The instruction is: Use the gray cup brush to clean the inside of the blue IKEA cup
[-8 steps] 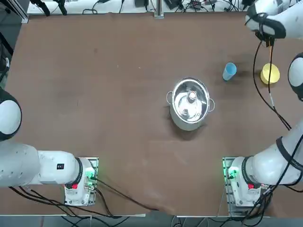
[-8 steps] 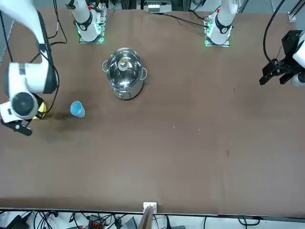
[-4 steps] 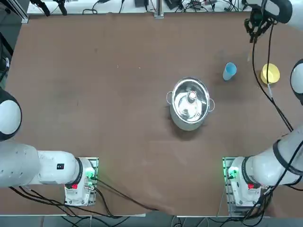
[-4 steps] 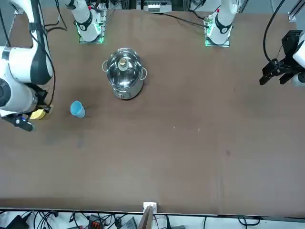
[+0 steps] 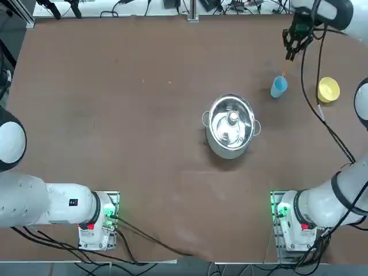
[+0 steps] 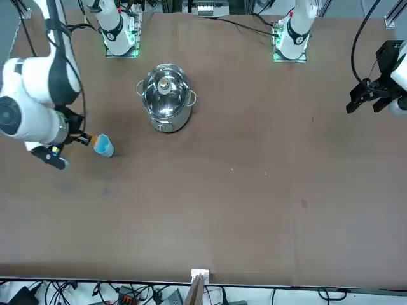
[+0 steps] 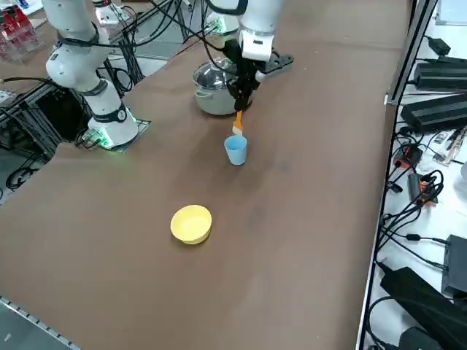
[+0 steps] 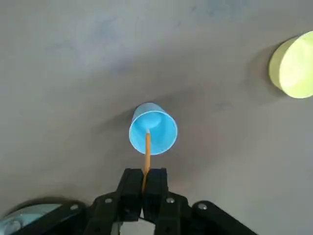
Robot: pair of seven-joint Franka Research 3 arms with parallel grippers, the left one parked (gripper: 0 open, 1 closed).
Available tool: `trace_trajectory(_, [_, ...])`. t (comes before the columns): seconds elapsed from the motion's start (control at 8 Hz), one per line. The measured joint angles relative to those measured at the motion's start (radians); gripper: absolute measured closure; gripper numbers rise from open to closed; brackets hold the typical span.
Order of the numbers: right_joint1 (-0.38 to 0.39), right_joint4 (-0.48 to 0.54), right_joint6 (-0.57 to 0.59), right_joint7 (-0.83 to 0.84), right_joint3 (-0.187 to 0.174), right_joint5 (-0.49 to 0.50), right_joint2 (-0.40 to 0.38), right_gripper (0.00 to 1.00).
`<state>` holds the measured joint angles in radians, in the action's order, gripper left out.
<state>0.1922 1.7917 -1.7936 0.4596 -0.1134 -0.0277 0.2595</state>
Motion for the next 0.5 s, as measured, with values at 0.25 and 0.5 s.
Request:
trace_trajectory(0.25, [0.005, 0.061, -0.066, 0.000, -0.001, 0.000, -0.005, 0.95])
trace_trajectory(0.5, [0.005, 0.096, -0.101, 0.000, -0.004, -0.005, -0.003, 0.95])
